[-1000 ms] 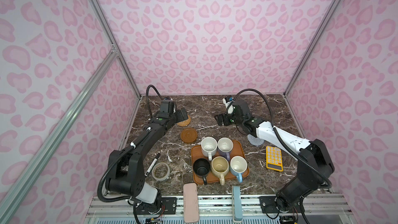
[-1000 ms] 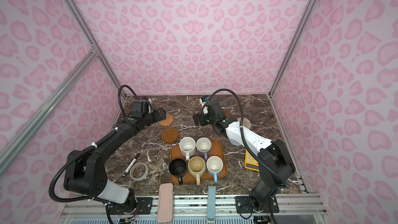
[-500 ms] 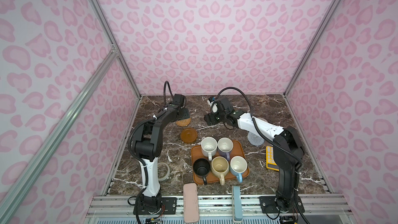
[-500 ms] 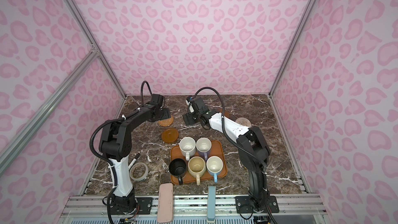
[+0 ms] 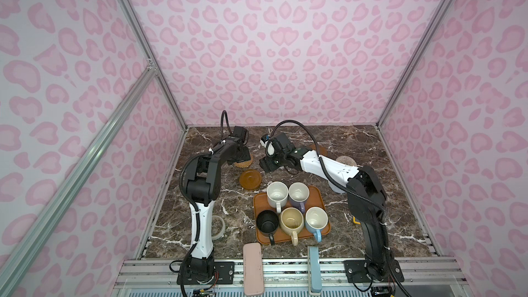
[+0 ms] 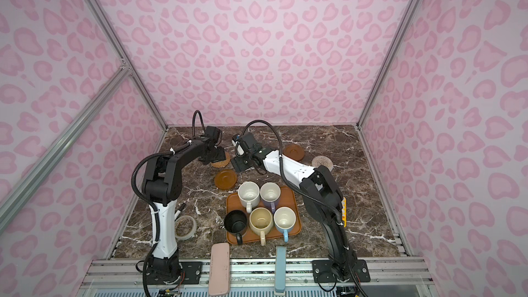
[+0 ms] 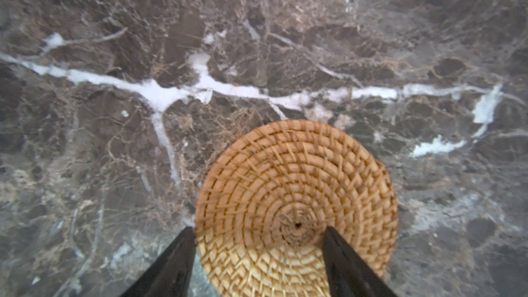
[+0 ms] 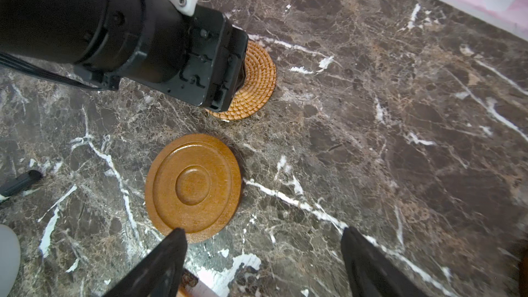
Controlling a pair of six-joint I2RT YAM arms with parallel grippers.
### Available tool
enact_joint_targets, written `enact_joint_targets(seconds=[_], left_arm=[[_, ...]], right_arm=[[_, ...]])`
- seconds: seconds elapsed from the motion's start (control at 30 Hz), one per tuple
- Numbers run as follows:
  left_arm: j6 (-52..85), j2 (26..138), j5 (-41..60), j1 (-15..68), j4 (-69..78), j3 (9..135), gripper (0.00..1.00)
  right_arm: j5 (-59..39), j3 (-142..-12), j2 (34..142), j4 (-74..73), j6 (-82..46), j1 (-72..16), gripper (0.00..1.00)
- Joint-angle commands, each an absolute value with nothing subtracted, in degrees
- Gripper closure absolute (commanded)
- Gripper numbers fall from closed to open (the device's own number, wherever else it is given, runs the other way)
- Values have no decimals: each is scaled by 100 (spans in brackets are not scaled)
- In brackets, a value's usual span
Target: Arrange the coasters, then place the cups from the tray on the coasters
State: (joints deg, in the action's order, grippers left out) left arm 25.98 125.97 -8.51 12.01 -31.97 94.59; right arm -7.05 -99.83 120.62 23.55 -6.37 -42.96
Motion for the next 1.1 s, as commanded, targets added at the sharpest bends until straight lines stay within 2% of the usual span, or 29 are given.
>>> enact_joint_targets(seconds=[0.0,0.27,0.7,0.8,1.07], left_arm=[[2696,12451,-831,1099,-3413,9237,30],[2738,12086,-518,962,-3009,8625,30],[3031,11157,832,646,-2019,8156,20],[3084,10701,597,600,-2003,7771,19],[3252,9536,937,278,-1374,6319,20]], right_arm=[[-675,-10148,12222,2584,-536,-4372,13],[-488,-10798,12787,2984,-427,-4546,17],[-417,-12199,13919,3942,-260,-4714,24],[-364,-12411,14090,4083,-211,-4782,24],[-238,-13097,14648,4576,-141,-4838,29]])
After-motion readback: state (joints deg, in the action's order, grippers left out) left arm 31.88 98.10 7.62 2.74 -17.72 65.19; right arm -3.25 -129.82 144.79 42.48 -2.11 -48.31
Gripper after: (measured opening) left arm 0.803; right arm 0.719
